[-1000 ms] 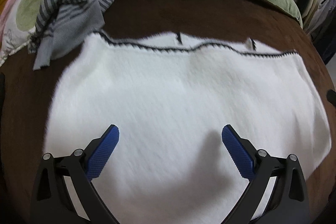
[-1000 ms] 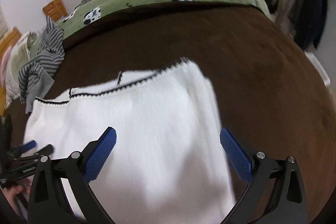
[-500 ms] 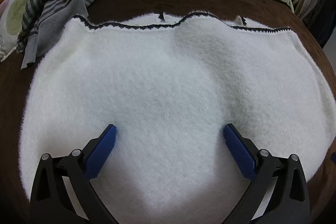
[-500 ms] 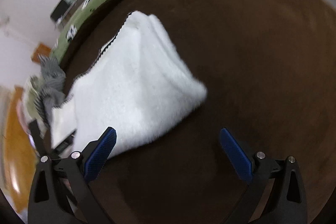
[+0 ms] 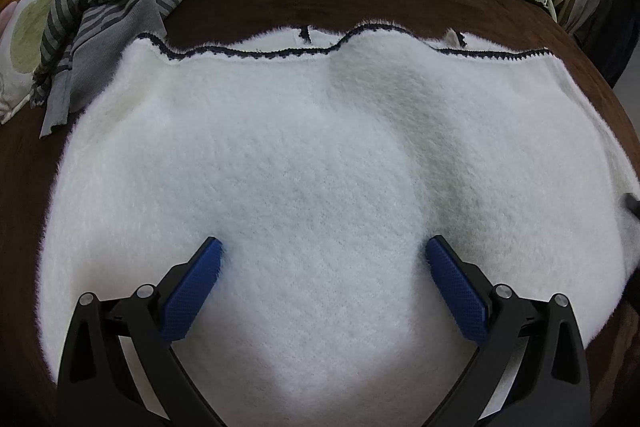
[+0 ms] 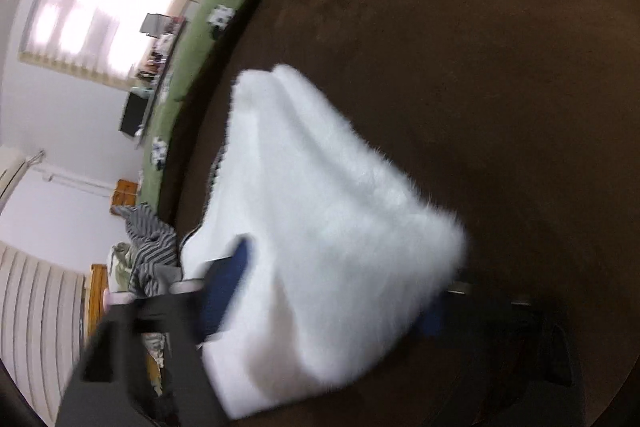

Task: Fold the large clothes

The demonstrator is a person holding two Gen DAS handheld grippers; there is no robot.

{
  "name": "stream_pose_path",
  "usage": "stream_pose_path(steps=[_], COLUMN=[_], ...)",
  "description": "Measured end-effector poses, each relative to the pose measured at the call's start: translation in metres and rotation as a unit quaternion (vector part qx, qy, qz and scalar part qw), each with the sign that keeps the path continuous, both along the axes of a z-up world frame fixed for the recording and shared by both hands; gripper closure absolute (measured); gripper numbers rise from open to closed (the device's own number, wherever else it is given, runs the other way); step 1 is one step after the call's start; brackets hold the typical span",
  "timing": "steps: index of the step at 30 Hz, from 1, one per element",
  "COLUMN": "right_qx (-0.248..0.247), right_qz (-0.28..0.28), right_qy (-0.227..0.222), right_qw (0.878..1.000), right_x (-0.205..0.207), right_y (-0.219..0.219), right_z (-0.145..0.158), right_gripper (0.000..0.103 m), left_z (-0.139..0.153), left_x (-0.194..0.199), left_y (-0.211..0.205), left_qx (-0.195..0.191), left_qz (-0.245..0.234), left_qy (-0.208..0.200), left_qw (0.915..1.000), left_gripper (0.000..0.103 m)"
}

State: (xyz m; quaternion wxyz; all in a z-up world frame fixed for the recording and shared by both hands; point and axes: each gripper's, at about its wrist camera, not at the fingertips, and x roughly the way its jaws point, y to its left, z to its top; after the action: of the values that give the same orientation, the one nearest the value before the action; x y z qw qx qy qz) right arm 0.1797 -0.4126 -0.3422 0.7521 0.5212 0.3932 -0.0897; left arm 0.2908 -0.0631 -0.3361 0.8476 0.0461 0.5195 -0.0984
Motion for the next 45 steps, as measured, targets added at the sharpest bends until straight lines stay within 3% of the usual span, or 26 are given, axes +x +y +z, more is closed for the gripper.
stream_pose_path(steps=[4, 12, 18, 25, 28, 31, 35, 41, 45], right_qx=[0.013, -0.014, -0.022, -0.06, -0.075, -0.089, -0.107, -0.131, -0.131], right_qz=[0.024, 0.085, 0.155, 0.221, 0.228, 0.237, 0.258, 0.32, 0.36], right_qy=[-0.03, -0.091, -0.137, -0.152, -0.152, -0.15, -0.147, -0.145, -0.152], right_qw=[0.999, 0.992, 0.978, 0.962, 0.959, 0.956, 0.949, 0.927, 0.911], right_x=[-0.002, 0.016, 0.044, 0.069, 0.08, 0.084, 0.089, 0.095, 0.094], right_y=[-0.002, 0.027, 0.08, 0.144, 0.159, 0.175, 0.202, 0.263, 0.316], right_z=[0.011, 0.09, 0.151, 0.183, 0.19, 0.197, 0.203, 0.198, 0.175], right_gripper=[0.081, 0.084, 0.084, 0.084, 0.084, 0.084, 0.084, 0.084, 0.084], left_z=[0.0, 0.0, -0.001, 0.006, 0.019, 0.041, 0.061, 0.068, 0.063], left_x=[0.001, 0.007, 0.007, 0.003, -0.004, -0.017, -0.036, -0.068, -0.091], left_y=[-0.001, -0.004, -0.004, 0.0, 0.01, 0.035, 0.088, 0.168, 0.209], left_qx=[0.004, 0.02, 0.026, 0.029, 0.041, 0.025, 0.022, 0.036, 0.045], left_qz=[-0.001, -0.006, -0.008, -0.013, -0.02, -0.013, 0.031, 0.105, 0.145], left_qy=[0.004, 0.023, 0.028, 0.016, -0.009, -0.037, -0.05, -0.042, -0.028], left_qw=[1.0, 0.9995, 0.9992, 0.9994, 0.9989, 0.9989, 0.998, 0.9929, 0.988], left_gripper=[0.005, 0.005, 0.005, 0.006, 0.006, 0.006, 0.006, 0.006, 0.006])
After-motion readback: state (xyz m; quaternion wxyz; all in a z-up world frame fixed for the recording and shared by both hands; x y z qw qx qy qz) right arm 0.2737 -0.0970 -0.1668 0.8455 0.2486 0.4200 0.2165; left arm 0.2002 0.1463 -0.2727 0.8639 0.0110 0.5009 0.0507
